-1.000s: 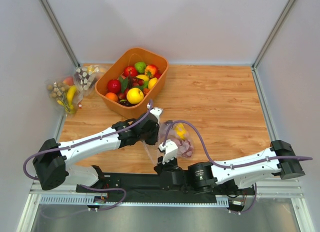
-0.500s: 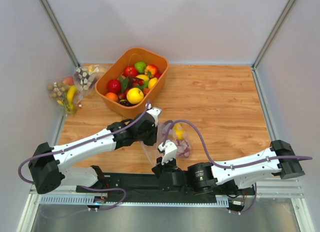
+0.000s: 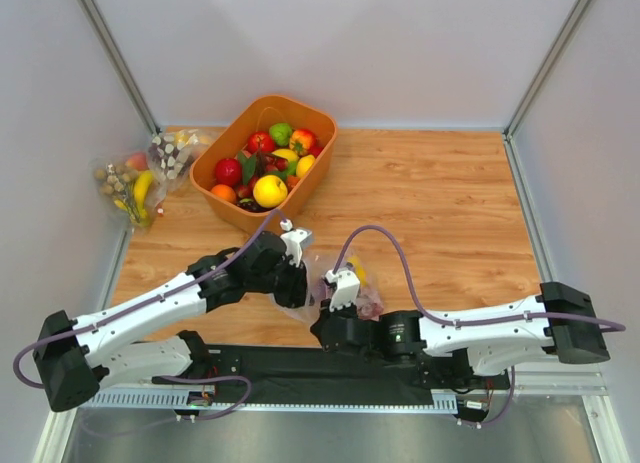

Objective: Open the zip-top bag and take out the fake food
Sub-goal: Pick up the fake vegetable from the zipper food storage bag.

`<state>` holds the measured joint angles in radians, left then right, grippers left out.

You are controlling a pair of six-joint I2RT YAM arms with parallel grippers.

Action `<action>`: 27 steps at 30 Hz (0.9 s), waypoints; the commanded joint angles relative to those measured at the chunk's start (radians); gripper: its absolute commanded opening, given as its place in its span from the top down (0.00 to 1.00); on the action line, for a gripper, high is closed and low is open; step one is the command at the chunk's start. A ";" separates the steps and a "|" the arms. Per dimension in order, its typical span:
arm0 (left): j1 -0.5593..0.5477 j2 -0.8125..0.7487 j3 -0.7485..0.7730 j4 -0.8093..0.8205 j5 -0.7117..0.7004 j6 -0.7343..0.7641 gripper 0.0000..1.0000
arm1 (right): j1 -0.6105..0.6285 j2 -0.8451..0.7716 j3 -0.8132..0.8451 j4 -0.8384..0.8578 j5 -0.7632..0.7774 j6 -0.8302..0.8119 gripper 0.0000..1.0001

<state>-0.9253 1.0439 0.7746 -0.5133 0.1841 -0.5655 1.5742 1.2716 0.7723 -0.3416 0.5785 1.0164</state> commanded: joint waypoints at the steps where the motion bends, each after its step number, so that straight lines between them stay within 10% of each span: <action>1: 0.016 -0.070 -0.012 0.027 0.058 -0.008 1.00 | -0.046 -0.021 -0.042 -0.143 -0.063 -0.024 1.00; 7: 0.016 -0.113 -0.031 0.003 0.008 0.018 1.00 | -0.065 -0.084 -0.027 -0.280 -0.039 -0.015 0.91; 10: 0.014 -0.105 -0.049 -0.016 -0.043 0.027 1.00 | -0.059 -0.162 -0.031 -0.316 -0.043 -0.022 0.67; 20: 0.014 -0.087 -0.069 0.012 -0.006 0.038 1.00 | -0.045 -0.379 -0.022 -0.537 0.127 0.013 0.33; 27: 0.016 -0.102 -0.054 -0.017 0.025 0.052 1.00 | -0.203 -0.431 -0.093 -0.317 0.052 -0.148 0.16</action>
<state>-0.9138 0.9581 0.7055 -0.5186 0.1738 -0.5365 1.4292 0.8589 0.7105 -0.7921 0.6434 0.9619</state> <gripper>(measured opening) 0.252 0.824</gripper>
